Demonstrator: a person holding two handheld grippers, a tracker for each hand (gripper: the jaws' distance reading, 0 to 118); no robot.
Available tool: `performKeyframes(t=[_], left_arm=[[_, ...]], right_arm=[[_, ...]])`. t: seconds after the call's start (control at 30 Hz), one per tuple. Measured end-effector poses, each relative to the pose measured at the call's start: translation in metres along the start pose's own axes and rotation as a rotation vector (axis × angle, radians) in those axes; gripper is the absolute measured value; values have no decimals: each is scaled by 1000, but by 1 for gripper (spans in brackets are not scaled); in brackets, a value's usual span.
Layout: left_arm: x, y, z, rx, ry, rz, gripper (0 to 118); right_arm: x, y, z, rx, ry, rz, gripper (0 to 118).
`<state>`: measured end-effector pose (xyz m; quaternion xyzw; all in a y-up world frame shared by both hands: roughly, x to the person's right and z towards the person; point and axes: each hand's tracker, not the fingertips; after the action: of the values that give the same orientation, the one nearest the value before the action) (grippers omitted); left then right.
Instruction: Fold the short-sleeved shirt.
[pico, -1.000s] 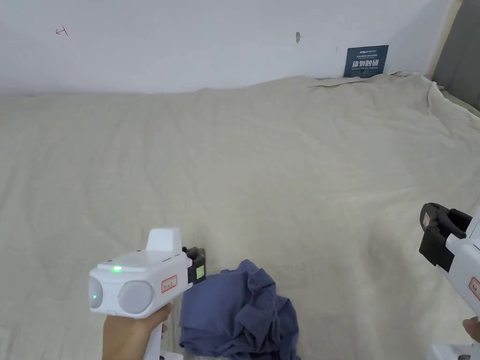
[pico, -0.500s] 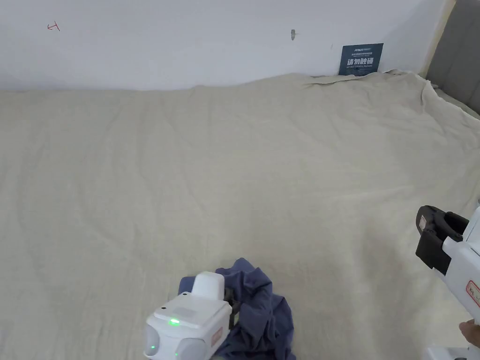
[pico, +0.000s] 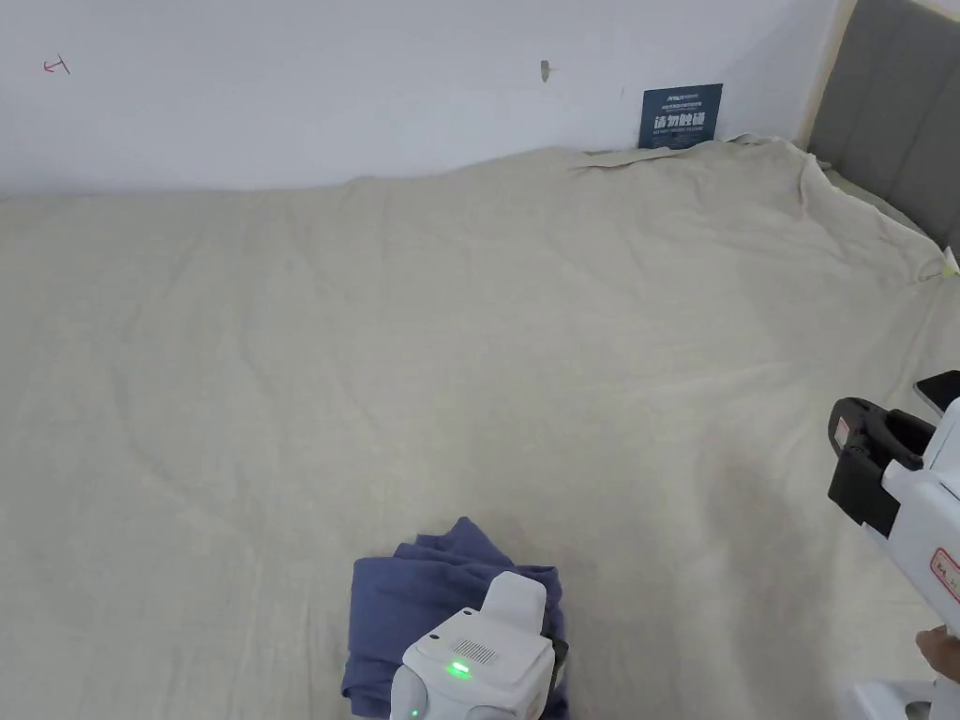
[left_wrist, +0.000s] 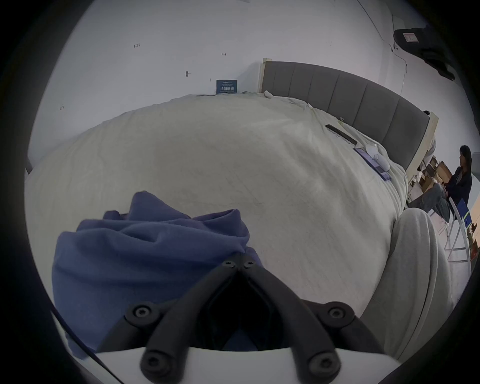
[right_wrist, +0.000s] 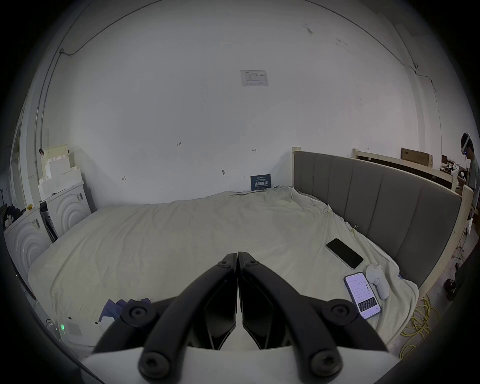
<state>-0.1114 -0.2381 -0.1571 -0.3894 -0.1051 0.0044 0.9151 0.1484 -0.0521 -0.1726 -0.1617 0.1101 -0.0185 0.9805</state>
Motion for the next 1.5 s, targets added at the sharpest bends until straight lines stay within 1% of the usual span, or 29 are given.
performKeyframes(t=[0.07, 0.17, 0.27, 0.37, 0.5, 0.77, 1.0, 1.23, 1.3, 1.4, 1.5], left_arm=[[1, 1, 5, 12, 2, 9, 0], [6, 6, 13, 46, -69, 11, 0], [16, 11, 20, 67, -85, 4, 0], [18, 24, 36, 133, -124, 30, 0], [2, 51, 64, 251, -104, 48, 0], [-45, 98, 132, 497, 44, 54, 0], [-89, 106, 172, 620, 235, 67, 0], [-130, 83, 188, 649, 428, 76, 0], [-140, 75, 191, 657, 451, 98, 0], [-152, 62, 193, 659, 504, 124, 0], [-160, 54, 196, 654, 524, 153, 0]], right_arm=[[1, -1, 1, -1, -4, 0, 0], [2, -2, 1, -3, -9, 0, 0], [2, -2, 2, -3, -12, -4, 0], [0, -1, 3, 3, -10, -7, 0], [-5, 3, 4, 16, -2, -5, 0], [-25, 13, 4, 58, 30, 5, 0], [-47, 19, 2, 103, 60, 24, 0], [-67, 15, -1, 184, 90, 53, 0], [-72, 13, -2, 196, 99, 52, 0], [-80, 10, -3, 214, 97, 71, 0], [-84, 6, 0, 224, 96, 83, 0]])
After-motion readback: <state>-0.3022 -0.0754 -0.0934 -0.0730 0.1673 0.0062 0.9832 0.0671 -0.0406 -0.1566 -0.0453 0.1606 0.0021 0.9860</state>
